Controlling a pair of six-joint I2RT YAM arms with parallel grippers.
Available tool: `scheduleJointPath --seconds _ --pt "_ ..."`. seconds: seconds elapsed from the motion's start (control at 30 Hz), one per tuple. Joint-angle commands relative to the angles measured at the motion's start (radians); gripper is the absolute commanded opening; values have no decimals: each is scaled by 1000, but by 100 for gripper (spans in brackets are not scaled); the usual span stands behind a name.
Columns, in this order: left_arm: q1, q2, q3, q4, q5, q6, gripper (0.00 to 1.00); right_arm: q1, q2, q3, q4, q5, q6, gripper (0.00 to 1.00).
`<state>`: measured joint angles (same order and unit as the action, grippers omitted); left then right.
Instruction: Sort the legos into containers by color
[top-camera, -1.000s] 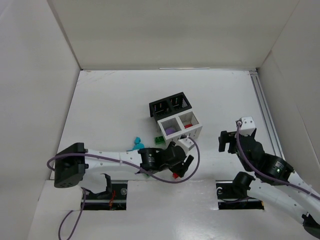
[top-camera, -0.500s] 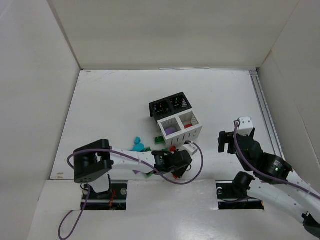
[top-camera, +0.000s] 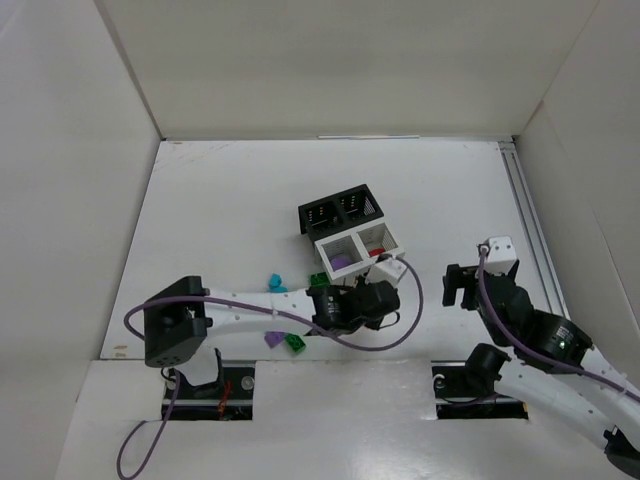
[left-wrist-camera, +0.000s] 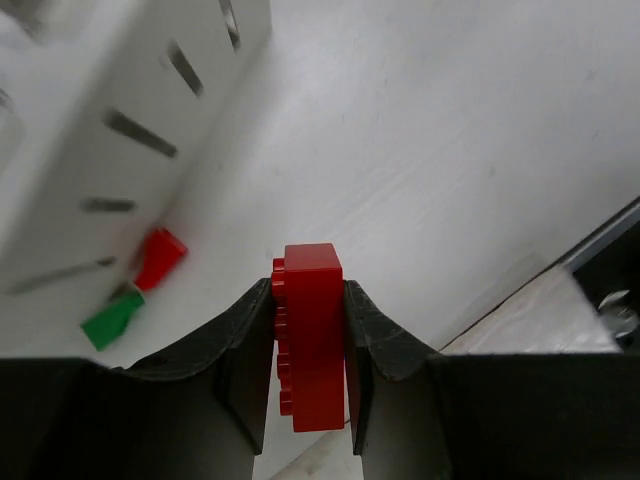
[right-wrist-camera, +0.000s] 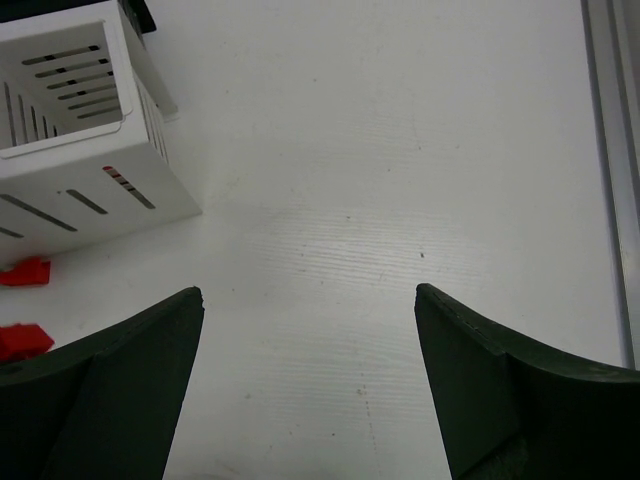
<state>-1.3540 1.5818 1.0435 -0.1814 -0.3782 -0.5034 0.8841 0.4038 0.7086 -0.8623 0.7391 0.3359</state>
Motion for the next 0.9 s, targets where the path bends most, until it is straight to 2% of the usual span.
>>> scheduleJointPath --seconds 0.0,0.1,0.23,0.47,0.63,0.77,0.87 --pt "85 -80 186 -35 -162 47 6 -2 -22 43 -17 69 18 91" --pt "223 -69 288 -9 -88 115 6 -2 -31 54 -26 79 18 91" --pt "315 -17 380 36 -13 196 6 -2 -31 54 -26 88 18 92" --pt "326 109 519 25 -4 261 9 -2 20 74 -26 127 18 92" --pt "335 127 503 36 24 270 18 -2 70 74 -17 128 18 92" --pt "345 127 460 56 47 261 32 -2 79 74 -4 108 18 94" --pt "345 127 435 82 71 261 39 -2 79 61 28 71 -12 94"
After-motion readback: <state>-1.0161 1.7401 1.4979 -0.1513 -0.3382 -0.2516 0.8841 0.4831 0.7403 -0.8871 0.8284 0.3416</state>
